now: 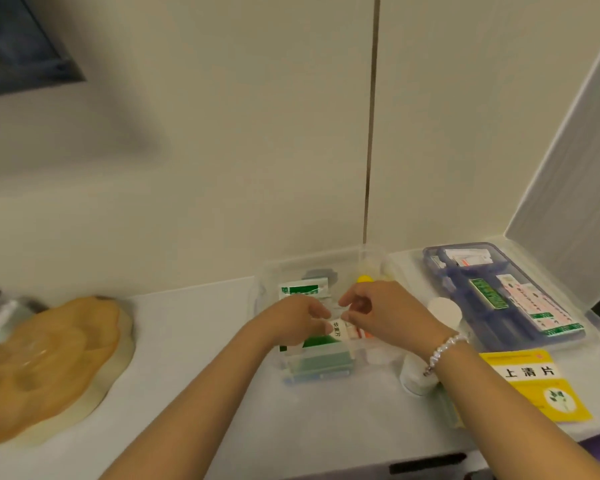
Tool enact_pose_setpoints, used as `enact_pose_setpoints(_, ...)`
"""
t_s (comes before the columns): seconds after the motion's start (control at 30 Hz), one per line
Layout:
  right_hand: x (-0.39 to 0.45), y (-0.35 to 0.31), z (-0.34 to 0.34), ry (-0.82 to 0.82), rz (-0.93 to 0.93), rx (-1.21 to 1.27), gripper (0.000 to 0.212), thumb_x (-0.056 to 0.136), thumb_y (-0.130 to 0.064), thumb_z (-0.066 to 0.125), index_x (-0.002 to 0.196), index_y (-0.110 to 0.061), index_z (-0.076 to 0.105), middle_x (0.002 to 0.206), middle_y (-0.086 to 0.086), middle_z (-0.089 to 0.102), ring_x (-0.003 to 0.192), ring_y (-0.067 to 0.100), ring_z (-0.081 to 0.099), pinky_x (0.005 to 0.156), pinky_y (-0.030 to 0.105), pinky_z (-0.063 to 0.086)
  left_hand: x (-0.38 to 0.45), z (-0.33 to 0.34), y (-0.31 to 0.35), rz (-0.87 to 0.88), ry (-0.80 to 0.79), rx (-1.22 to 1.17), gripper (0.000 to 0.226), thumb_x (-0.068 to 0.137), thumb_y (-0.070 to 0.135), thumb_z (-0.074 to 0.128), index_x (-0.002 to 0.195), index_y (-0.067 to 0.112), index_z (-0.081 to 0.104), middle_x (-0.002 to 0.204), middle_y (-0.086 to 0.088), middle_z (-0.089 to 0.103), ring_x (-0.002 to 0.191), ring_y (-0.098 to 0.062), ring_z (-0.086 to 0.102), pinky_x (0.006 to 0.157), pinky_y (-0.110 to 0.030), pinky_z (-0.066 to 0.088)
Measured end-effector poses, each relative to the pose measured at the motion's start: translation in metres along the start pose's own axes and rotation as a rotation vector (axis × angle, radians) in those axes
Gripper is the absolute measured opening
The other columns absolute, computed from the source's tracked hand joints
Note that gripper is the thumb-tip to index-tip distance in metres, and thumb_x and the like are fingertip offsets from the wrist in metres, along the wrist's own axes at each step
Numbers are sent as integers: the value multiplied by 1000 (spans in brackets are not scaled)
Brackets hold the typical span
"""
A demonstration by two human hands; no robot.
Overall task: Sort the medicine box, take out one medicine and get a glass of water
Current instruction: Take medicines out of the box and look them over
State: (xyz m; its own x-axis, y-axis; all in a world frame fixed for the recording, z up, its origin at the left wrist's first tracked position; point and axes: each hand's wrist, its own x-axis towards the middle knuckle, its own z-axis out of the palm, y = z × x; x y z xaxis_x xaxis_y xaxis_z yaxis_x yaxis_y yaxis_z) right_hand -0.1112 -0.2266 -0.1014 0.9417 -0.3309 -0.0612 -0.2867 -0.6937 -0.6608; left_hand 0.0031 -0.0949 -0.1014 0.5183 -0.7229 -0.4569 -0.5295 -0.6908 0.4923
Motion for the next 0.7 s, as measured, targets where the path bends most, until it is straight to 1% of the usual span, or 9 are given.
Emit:
enact_pose_setpoints(0.07, 3, 0, 1, -31, 11, -22, 19, 82, -27, 62, 100, -22, 65, 82, -6, 61, 75, 9, 57, 71, 20, 46, 9, -1, 2, 25, -71, 105, 37, 89, 35, 54, 122, 20, 58, 130, -1, 58, 116, -19, 54, 99, -32, 42)
enact_pose_setpoints(0.17, 5, 0, 1, -44, 14, -32, 19, 83, -26, 62, 100, -20, 65, 82, -6, 61, 76, 10, 57, 71, 20, 46, 19, -2, 0, 46, -126, 156, 32, 90, 33, 51, 114, 17, 64, 120, -5, 64, 106, -22, 58, 96, -37, 46)
enact_pose_setpoints(0.3, 6, 2, -2, -21, 7, 3, 16, 82, -24, 63, 97, -21, 67, 79, -8, 61, 75, 7, 58, 63, 12, 43, 26, -4, -7, 21, -161, 132, 33, 90, 36, 52, 116, 20, 64, 120, 0, 64, 102, -17, 57, 89, -29, 44)
enact_pose_setpoints(0.37, 5, 4, -3, -24, -1, 20, 15, 82, -24, 63, 96, -23, 67, 78, -11, 61, 73, 3, 58, 60, 6, 42, 28, -5, -8, -3, -154, 85, 33, 89, 35, 54, 117, 21, 64, 124, 1, 63, 106, -18, 57, 92, -30, 44)
enact_pose_setpoints(0.43, 4, 5, -4, -26, -8, 40, 15, 82, -25, 63, 96, -25, 67, 75, -16, 59, 70, -1, 57, 58, 5, 43, 29, -5, -9, -20, -138, 32, 31, 87, 33, 57, 116, 22, 64, 126, 2, 61, 111, -18, 56, 96, -31, 42)
enact_pose_setpoints(0.47, 4, 5, -4, -22, -13, 47, 14, 82, -25, 63, 95, -25, 67, 75, -18, 59, 69, -2, 57, 58, 4, 44, 30, -5, -10, -27, -128, 4, 29, 86, 32, 60, 113, 23, 65, 124, 2, 62, 110, -18, 56, 95, -31, 43)
enact_pose_setpoints(0.53, 4, 7, -5, -3, -27, 63, 13, 82, -25, 64, 95, -25, 67, 74, -19, 59, 68, -3, 57, 60, 3, 44, 30, -6, -12, -43, -97, -92, 23, 81, 29, 67, 103, 25, 69, 110, 5, 66, 103, -16, 58, 89, -29, 44)
enact_pose_setpoints(0.6, 3, 7, -6, 21, -39, 77, 14, 81, -24, 64, 95, -24, 68, 74, -19, 60, 69, -4, 57, 61, 2, 44, 27, -8, -12, -40, -66, -209, 18, 75, 25, 73, 93, 27, 71, 94, 10, 65, 97, -13, 58, 83, -26, 42)
enact_pose_setpoints(0.7, 0, 6, -10, 101, -68, 74, 22, 81, -26, 66, 103, -26, 65, 86, -18, 57, 77, -5, 55, 66, 3, 42, 16, -17, -4, 7, 26, -348, 16, 71, 26, 77, 85, 34, 72, 91, 10, 64, 92, -10, 58, 80, -23, 40)
